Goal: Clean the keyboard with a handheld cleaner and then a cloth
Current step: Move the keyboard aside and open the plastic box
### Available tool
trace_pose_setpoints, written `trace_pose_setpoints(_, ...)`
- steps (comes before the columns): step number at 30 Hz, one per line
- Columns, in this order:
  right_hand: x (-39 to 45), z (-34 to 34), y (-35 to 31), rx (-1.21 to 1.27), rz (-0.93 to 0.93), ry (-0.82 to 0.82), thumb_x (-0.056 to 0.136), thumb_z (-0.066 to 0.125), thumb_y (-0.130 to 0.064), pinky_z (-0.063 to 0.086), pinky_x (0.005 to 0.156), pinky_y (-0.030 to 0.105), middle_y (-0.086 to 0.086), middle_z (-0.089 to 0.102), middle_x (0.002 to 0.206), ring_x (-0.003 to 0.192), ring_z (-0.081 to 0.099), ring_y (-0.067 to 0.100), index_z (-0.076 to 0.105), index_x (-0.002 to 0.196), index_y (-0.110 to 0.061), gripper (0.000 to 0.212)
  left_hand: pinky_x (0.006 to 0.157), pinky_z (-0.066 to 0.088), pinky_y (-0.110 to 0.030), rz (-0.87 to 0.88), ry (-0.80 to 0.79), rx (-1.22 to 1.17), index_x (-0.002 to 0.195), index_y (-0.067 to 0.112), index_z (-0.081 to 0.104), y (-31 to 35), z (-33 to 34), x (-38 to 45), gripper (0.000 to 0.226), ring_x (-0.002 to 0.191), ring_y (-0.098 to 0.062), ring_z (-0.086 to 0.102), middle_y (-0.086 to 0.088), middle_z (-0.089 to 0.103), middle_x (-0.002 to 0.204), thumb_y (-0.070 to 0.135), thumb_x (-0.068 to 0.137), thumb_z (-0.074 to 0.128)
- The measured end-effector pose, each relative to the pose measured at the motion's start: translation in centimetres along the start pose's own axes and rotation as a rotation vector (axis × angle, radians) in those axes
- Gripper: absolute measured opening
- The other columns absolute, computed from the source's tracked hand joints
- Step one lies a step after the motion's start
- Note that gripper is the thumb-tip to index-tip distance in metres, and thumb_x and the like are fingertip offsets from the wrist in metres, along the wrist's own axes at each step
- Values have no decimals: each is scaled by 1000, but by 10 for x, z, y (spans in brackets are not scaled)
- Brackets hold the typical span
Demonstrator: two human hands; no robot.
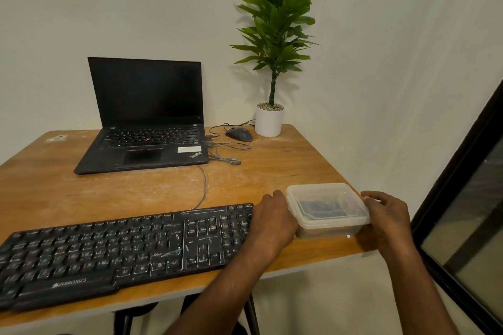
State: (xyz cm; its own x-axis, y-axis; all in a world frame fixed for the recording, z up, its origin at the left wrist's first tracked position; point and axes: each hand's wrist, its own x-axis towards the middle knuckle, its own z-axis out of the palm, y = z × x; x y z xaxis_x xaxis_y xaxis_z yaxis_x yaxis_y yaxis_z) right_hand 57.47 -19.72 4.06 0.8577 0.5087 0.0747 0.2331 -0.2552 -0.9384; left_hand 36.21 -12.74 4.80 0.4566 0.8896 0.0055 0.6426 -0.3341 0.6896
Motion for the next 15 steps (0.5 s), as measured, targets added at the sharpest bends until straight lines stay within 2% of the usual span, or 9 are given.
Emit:
trace_pose_setpoints(2,-3,-2,-1,-30,-37,21,94,60,-20,58,83,49,5,70,100,92,64,26,74,103,-21,16,90,55,-38,36,47,69,140,10,50,5,-2,-5,38,113,-35,63,-12,49,133,8,102,50)
trace_pose_setpoints(4,-9,-3,-2,-69,-76,25,97,58,-28,58,83,50,1,70,94,90,65,26,74,98,-18,18,85,52,-40,56,92,99,142,10,46,6,-3,-10,41,114,-36,61,-12,44,136,6,102,50)
trace_pose_setpoints(6,-16,-5,-5,-85,-91,18,99,58,-31,57,82,48,-6,64,80,87,62,26,68,80,-23,23,88,53,-41,54,105,80,143,10,45,6,-2,-11,43,116,-35,61,-11,45,136,4,101,51)
trace_pose_setpoints(8,-23,-6,-8,-100,-108,-3,99,58,-29,56,80,49,-11,60,75,83,61,26,60,69,-29,30,91,54,-43,56,111,56,139,11,49,4,0,-11,40,117,-33,61,-9,53,134,4,100,53)
trace_pose_setpoints(10,-26,-5,-9,-111,-125,-25,99,58,-28,57,81,49,-13,60,77,85,61,25,64,75,-27,25,93,54,-43,71,127,37,133,12,55,2,3,-10,35,114,-30,63,-9,63,129,4,100,51)
trace_pose_setpoints(12,-30,-5,-11,-112,-146,-28,99,59,-27,57,82,49,-14,61,80,88,62,24,73,93,-17,18,92,54,-42,90,150,27,131,12,58,0,6,-8,34,110,-28,64,-8,67,124,3,100,48)
trace_pose_setpoints(15,-31,-6,-14,-141,-200,-9,98,58,-26,57,81,47,-9,62,81,89,62,25,75,106,-9,25,85,58,-43,97,178,-24,130,14,59,-4,8,-4,32,95,-25,70,-5,72,108,5,101,48)
